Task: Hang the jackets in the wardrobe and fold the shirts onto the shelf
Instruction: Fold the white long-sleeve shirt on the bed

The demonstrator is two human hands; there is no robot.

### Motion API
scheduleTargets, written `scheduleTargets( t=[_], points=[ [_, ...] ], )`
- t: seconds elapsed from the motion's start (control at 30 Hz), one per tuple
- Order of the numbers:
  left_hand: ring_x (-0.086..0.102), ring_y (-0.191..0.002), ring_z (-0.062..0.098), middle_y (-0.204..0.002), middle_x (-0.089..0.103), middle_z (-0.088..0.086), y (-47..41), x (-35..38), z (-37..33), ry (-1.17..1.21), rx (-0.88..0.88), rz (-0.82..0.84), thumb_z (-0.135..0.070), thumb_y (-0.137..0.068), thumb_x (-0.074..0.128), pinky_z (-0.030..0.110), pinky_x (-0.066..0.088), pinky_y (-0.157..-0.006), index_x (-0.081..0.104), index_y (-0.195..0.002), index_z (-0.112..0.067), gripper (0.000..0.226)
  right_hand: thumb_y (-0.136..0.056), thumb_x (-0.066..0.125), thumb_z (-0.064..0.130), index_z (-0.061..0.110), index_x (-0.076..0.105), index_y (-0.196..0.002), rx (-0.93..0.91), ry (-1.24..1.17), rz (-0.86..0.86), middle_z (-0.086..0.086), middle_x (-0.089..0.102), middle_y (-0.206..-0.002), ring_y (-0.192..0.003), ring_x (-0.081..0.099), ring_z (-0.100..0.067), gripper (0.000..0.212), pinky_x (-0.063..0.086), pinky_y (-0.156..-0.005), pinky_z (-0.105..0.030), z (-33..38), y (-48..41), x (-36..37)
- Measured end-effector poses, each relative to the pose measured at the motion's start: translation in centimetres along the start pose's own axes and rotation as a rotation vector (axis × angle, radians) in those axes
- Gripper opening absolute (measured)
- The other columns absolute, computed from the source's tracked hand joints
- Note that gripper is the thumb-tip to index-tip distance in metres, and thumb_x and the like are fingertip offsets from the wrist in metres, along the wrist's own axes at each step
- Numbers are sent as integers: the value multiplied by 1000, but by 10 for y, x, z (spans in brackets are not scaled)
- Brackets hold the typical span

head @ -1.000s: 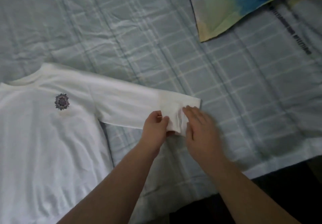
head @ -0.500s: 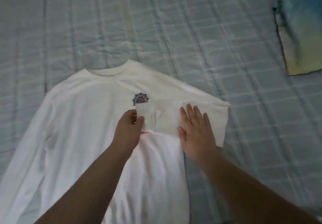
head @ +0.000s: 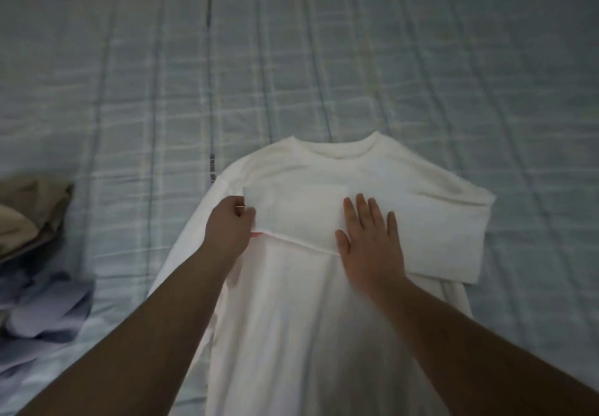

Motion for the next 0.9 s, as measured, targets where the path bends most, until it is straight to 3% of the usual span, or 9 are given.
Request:
scheduleTargets(
  t=[0.13,0.2,0.3,0.43,0.53,0.67,0.8,0.9],
  points=[
    [70,-85,32,-89,69,10,-19,-30,16,-59,-30,-62,-21,-84,63,49,60,-78,65,-97,-12,16,-100,22,46,21,16,-158,-9,14,15,-6,17,-165,-151,18,-27,64,18,-119,-55,26,-12,4],
    [66,-82,27,-90,67,8,-19,-37,18,-83,-25,-83,-13,-89,64,36,56,-76,62,-95,-9,8,-100,20,47,22,10,-158,-24,13,17,-5,11,-166,-153,13,-26,64,15,-120,-55,39,-17,6],
    [53,-81,19,-82,56,-2,-18,-45,24,-229,19,-106,-13,-90,66,23,35,-72,59,-96,-12,9,-100,19,47,23,9,-159,-17,19,8,-5,9,-166,-153,10,-25,64,14,-120,-55,49,-19,10],
    [64,-81,23,-73,56,-9,-21,-50,39,-165,6,-144,-14,-85,72,34,50,-78,61,-100,-14,19,-98,18,48,22,13,-158,-21,29,2,-5,11,-166,-153,12,-26,66,16,-120,-56,48,-19,13],
    [66,-81,23,-80,62,-7,-10,-49,44,-96,33,-160,-15,-85,69,37,53,-81,59,-105,-19,23,-97,14,49,22,9,-159,-54,39,8,-5,9,-166,-153,10,-26,68,13,-121,-55,51,-20,9],
    [63,-86,16,-101,63,-7,29,-66,58,-142,92,-233,-11,-91,58,23,41,-79,60,-118,-20,29,-97,23,43,18,19,-157,-205,23,-36,-9,19,-164,-151,19,-30,65,21,-119,-56,84,3,-6],
    [63,-91,15,-104,64,-12,82,-99,92,-125,-1,-280,-5,-89,53,27,46,-80,61,-116,-27,36,-98,23,42,18,23,-156,-379,-42,-2,-9,21,-164,-151,19,-29,63,23,-119,-54,138,44,-13],
    [62,-90,14,-106,64,-11,114,-121,122,-119,-47,-300,-1,-88,51,22,44,-81,61,-116,-27,39,-99,22,42,18,24,-156,-483,-68,4,-9,21,-164,-151,18,-29,62,22,-120,-52,180,74,-13]
  ],
)
Point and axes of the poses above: each hand's wrist, its own y-axis away from the middle knuckle, its own x-axis out of the palm, z = x × y, the point moved 5 cm from there along -y, towards the middle knuckle
